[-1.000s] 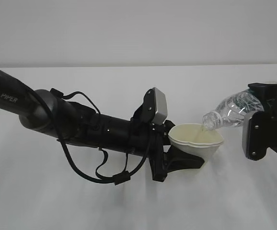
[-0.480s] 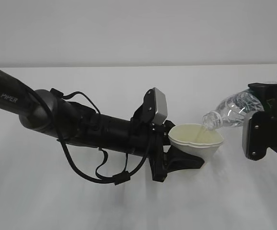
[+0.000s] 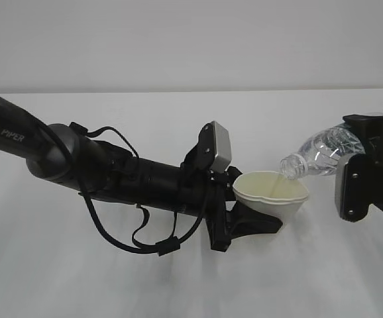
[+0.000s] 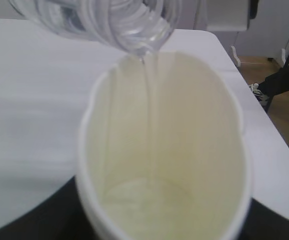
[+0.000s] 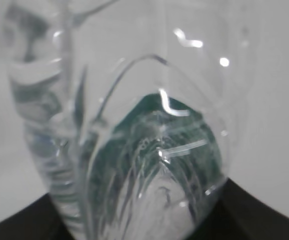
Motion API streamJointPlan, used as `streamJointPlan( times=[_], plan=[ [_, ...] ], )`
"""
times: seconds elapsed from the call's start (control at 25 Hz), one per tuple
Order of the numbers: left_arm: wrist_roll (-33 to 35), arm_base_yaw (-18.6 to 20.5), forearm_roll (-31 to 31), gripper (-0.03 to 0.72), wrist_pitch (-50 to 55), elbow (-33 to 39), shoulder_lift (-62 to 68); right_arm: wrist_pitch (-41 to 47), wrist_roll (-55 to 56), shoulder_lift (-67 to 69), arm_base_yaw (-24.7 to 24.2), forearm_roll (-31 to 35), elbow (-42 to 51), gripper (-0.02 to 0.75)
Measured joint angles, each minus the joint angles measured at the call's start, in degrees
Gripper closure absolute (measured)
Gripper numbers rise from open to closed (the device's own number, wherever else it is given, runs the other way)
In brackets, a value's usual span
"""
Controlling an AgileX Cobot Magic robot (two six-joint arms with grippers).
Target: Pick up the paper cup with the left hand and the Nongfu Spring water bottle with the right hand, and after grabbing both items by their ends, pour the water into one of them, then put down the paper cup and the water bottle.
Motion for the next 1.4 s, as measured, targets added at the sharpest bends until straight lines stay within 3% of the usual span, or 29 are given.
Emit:
streamJointPlan(
  times=[1.4],
  plan=[
    [0.0,0.0,0.0,0.292,0.0,0.0,0.0,-0.33,-0.05,0.0,0.0,-0.56,0.0,0.331]
  ],
)
